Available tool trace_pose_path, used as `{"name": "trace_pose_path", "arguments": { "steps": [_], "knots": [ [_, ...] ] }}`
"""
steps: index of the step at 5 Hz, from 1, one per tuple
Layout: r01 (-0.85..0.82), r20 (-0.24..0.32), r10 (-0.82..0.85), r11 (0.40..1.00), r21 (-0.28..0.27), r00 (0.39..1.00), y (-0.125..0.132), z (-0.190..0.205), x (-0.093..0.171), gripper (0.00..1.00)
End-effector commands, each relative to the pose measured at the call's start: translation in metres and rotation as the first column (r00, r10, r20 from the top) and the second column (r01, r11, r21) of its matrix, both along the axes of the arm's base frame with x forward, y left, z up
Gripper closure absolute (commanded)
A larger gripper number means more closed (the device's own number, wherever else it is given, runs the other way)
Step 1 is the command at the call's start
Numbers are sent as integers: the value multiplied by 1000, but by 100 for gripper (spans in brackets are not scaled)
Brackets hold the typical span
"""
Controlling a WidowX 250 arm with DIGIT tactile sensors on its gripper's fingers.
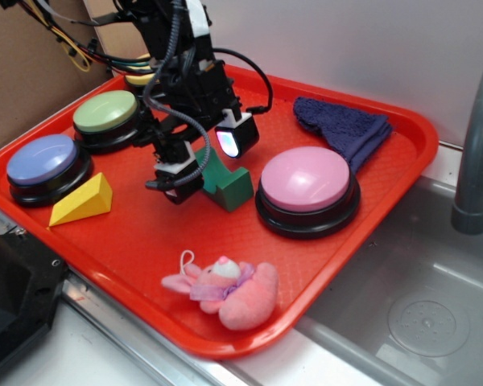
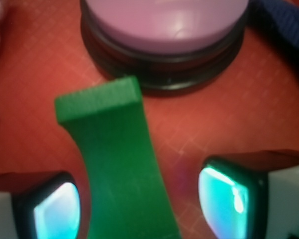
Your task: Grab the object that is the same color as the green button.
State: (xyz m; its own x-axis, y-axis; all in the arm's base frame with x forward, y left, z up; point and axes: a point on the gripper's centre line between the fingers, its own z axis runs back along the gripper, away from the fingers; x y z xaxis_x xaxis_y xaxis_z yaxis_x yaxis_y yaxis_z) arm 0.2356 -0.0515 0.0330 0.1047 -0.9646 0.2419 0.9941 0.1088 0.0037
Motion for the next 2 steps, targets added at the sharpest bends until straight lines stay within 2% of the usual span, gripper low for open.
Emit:
{"name": "trace_pose_path", "arguments": {
  "steps": [1, 2],
  "knots": [
    [34, 9, -34, 999, 6, 999, -5, -2, -6, 0],
    [48, 16, -48, 999, 16, 999, -6, -3, -6, 100]
  ]
}}
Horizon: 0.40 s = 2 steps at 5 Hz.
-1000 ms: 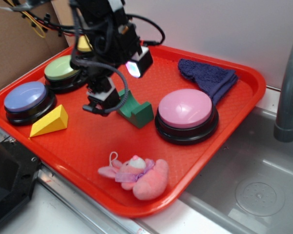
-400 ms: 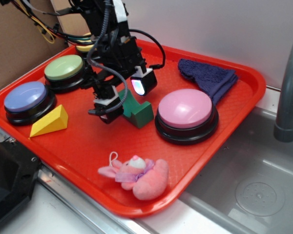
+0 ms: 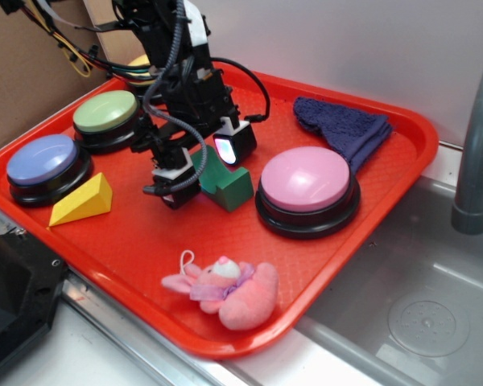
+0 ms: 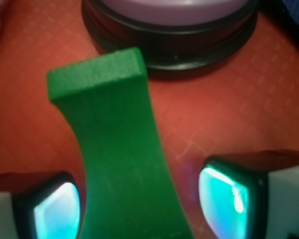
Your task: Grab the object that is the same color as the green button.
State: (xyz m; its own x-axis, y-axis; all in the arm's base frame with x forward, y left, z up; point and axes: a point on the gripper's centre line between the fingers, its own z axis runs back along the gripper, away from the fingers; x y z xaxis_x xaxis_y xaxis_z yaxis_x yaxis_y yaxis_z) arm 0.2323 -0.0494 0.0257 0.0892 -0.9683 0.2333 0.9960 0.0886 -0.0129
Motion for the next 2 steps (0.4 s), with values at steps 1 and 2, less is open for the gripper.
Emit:
{"name": "trace_pose_path", "arguments": {
  "steps": [1, 2],
  "knots": [
    [24, 35, -24, 1000, 1, 999, -7, 6, -2, 100],
    [-16, 67, 16, 1000, 10, 998, -8, 17, -2, 100]
  ]
}}
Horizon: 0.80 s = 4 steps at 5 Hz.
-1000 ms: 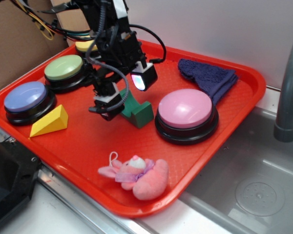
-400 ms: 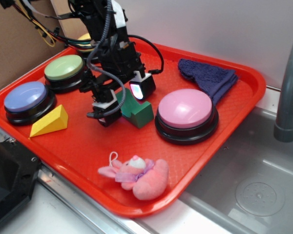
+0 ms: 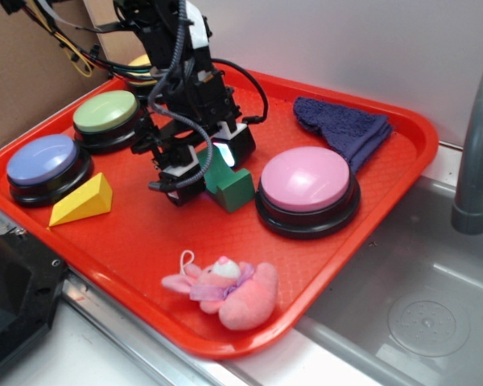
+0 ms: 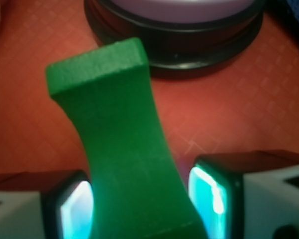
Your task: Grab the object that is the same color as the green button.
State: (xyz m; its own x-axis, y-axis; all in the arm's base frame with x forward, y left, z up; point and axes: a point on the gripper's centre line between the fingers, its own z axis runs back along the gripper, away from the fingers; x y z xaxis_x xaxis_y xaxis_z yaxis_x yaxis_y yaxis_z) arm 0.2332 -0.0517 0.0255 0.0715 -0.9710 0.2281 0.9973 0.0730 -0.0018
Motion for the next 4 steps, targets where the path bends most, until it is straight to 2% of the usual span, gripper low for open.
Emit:
{"name": "trace_pose_path", "arguments": {
  "steps": [1, 2, 3, 4],
  "knots": [
    [-110, 86, 109, 994, 4, 990, 3, 55, -10, 100],
    [-228, 33, 228, 974, -6, 973, 9, 83, -13, 100],
    [-451, -21, 457, 884, 119, 889, 18, 119, -15, 100],
    [-653, -13, 663, 740, 160, 748, 26, 149, -20, 100]
  ]
}}
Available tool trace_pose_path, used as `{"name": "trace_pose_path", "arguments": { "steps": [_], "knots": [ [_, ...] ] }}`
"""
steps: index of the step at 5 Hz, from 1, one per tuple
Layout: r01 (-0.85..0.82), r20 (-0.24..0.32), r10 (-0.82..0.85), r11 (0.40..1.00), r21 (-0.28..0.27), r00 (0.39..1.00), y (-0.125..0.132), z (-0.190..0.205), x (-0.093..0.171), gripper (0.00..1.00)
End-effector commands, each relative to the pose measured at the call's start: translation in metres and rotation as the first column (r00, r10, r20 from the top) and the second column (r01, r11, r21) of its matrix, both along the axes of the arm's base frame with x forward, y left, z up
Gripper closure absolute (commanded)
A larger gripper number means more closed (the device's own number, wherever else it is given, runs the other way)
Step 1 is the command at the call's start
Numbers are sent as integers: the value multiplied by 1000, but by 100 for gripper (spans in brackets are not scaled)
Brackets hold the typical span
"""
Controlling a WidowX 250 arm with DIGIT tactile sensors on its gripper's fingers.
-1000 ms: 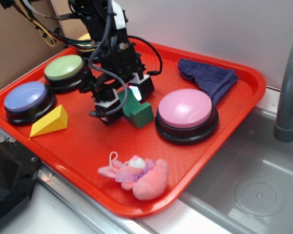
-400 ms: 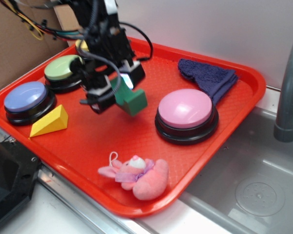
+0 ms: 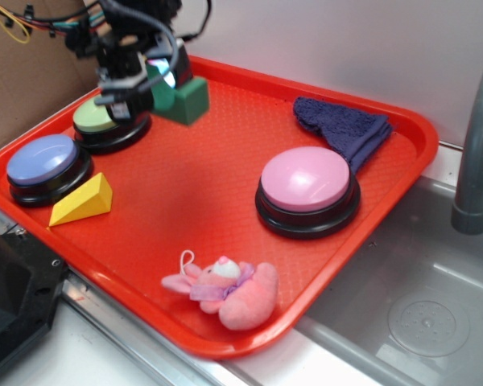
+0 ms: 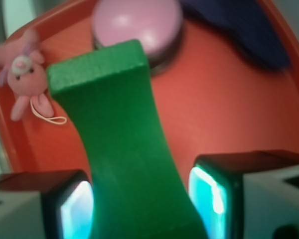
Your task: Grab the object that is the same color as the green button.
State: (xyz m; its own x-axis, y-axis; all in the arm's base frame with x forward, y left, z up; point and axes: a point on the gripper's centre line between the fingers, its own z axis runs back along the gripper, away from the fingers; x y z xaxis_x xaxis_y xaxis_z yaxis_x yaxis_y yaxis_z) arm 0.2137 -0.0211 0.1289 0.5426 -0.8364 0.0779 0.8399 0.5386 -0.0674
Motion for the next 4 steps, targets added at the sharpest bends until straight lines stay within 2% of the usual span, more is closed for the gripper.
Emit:
{"name": "trace_pose_path", "arguments": {
  "steps": [1, 2, 3, 4],
  "knots": [
    [-462, 94, 455, 884, 75, 886, 5, 64, -4, 100],
    [-667, 108, 660, 742, 61, 744, 20, 80, -2, 100],
    [-831, 109, 825, 555, 24, 554, 30, 81, 2, 100],
    [-939, 165, 925, 329, 103, 342, 34, 70, 7, 100]
  ]
}}
